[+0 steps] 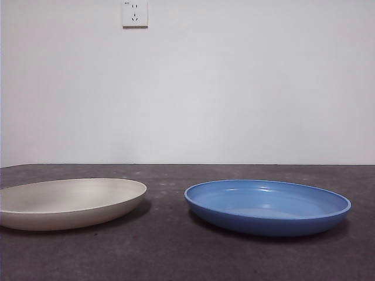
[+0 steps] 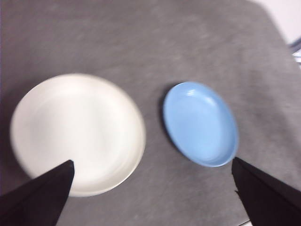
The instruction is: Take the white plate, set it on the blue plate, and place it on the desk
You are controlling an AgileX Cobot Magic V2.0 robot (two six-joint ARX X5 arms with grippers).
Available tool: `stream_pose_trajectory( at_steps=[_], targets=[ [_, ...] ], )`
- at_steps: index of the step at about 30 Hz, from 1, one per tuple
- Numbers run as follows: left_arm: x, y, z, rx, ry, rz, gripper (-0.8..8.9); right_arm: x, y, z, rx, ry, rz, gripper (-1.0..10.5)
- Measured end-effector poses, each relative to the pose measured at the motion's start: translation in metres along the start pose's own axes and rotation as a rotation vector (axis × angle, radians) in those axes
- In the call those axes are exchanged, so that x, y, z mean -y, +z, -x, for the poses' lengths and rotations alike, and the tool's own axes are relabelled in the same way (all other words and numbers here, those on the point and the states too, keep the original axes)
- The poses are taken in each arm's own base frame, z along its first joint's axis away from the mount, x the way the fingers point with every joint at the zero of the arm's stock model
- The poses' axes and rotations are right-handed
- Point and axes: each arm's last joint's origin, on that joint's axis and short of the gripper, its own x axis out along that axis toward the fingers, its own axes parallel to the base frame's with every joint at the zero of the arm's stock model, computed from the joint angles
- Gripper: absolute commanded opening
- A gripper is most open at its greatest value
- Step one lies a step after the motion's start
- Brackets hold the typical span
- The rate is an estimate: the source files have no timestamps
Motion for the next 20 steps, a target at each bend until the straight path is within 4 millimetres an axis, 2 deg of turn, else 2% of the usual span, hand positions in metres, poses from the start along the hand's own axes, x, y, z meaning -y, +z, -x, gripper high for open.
stream_pose_trajectory(
  at_steps=[4, 8, 15, 20],
  targets=[
    [-0.019, 0.024, -0.022, -0.075, 0.063, 0.074, 5.95, 0.0, -0.001, 0.0, -0.006, 0.005, -0.004, 6.0],
    [-0.044, 0.038, -0.055, -0.181, 0.088, 0.147, 5.95, 0.0, -0.001, 0.0, -0.007, 0.007, -0.004, 6.0],
    [-0.099, 0.042, -0.115, -0.364, 0.147, 0.283, 5.94, 0.0, -0.001, 0.0, -0.008, 0.01, -0.003, 6.0],
    [-0.12, 0.039, -0.145, -0.435, 0.154, 0.316, 5.94, -0.001, -0.001, 0.0, -0.014, 0.012, -0.004, 6.0]
  ],
)
